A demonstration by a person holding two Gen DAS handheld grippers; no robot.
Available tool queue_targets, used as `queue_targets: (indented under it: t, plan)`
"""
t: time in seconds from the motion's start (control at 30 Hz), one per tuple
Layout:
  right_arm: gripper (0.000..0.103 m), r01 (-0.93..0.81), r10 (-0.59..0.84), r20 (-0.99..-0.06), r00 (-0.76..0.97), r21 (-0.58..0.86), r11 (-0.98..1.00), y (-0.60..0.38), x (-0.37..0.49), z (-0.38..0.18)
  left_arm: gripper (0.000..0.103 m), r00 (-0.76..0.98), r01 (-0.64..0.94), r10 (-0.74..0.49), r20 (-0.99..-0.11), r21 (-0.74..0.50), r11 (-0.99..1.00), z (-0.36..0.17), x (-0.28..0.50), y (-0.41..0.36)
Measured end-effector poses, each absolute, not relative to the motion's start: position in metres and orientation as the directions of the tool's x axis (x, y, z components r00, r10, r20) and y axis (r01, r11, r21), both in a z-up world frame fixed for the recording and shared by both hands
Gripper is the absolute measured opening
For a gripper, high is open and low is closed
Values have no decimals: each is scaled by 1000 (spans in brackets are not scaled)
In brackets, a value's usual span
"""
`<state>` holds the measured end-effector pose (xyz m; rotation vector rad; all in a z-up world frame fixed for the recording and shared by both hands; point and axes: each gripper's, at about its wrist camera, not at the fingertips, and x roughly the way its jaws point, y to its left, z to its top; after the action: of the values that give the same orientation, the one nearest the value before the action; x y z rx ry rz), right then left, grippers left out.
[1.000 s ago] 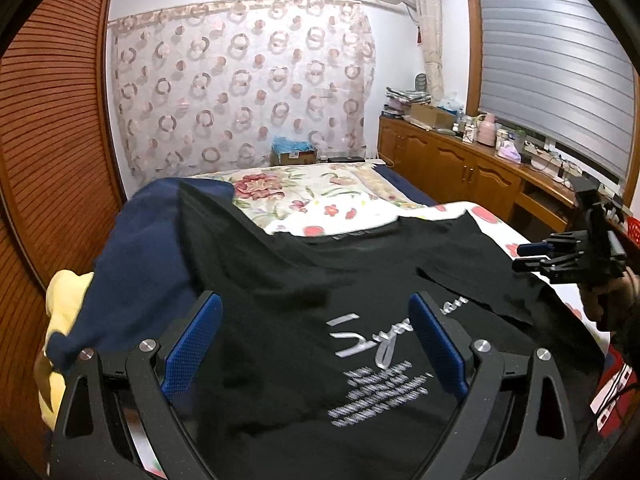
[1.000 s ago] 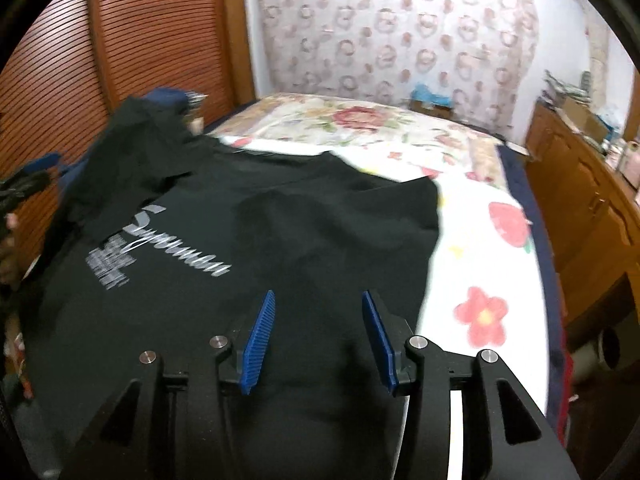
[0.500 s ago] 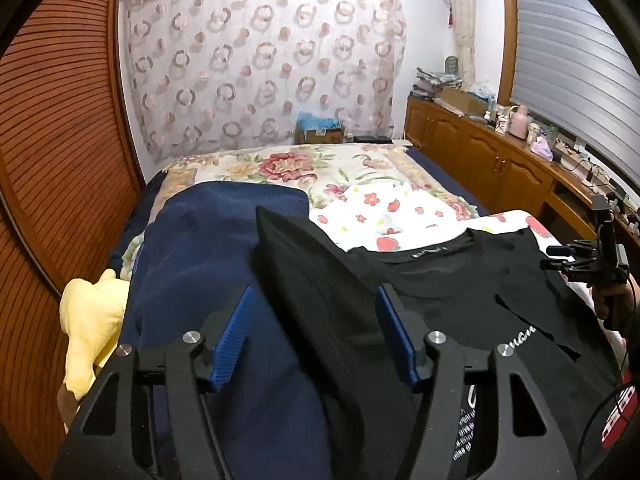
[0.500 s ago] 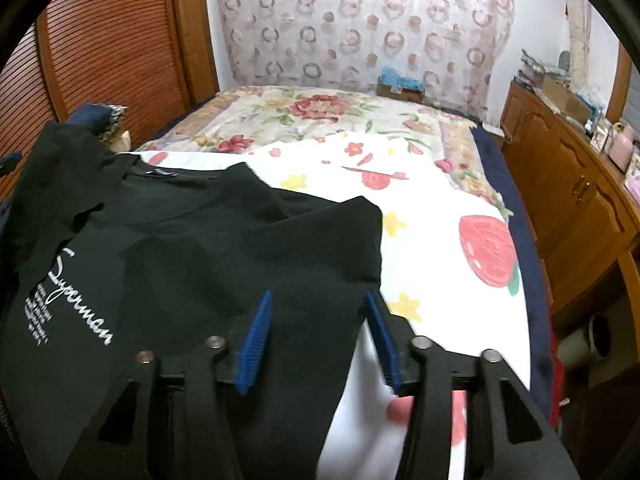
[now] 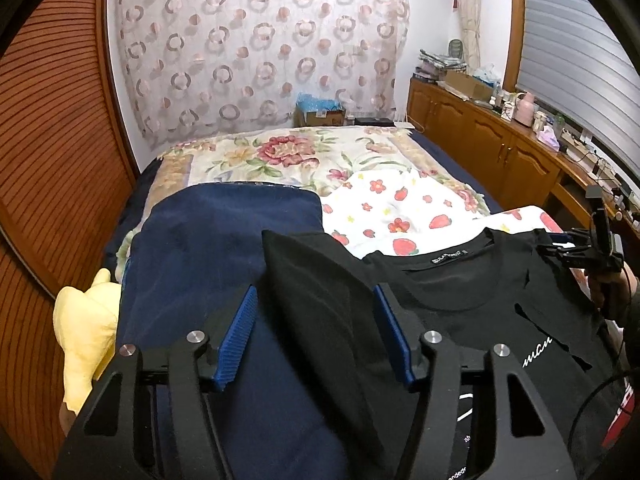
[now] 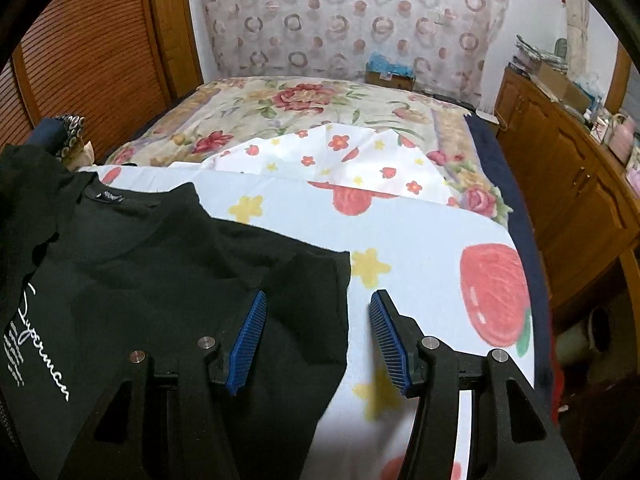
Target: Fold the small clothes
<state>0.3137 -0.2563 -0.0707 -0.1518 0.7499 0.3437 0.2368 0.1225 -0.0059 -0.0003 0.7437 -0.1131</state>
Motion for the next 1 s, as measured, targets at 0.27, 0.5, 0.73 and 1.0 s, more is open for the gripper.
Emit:
queue_targets:
  t: [0.27,0.5,0.73,1.0]
  plan:
    - [66,-371,262,-678,687,-17,929,-261,312,-74,47,708,130,-120,-696,-38,991,-2,248,121]
    - [62,-388,260,-688,678,-35,921,-260,319,-71,5,725,155,-159,-670,-65,986,6,252,120]
    - [6,-473,367,-703,609,50,880,-263,324,-65,5,777,177,-177,-604,-61,982,26,226,104]
    - [6,-461,439,-545,715,105,881,-296,271,-22,5,826,194,-194,-529,-55,979,44,169,91]
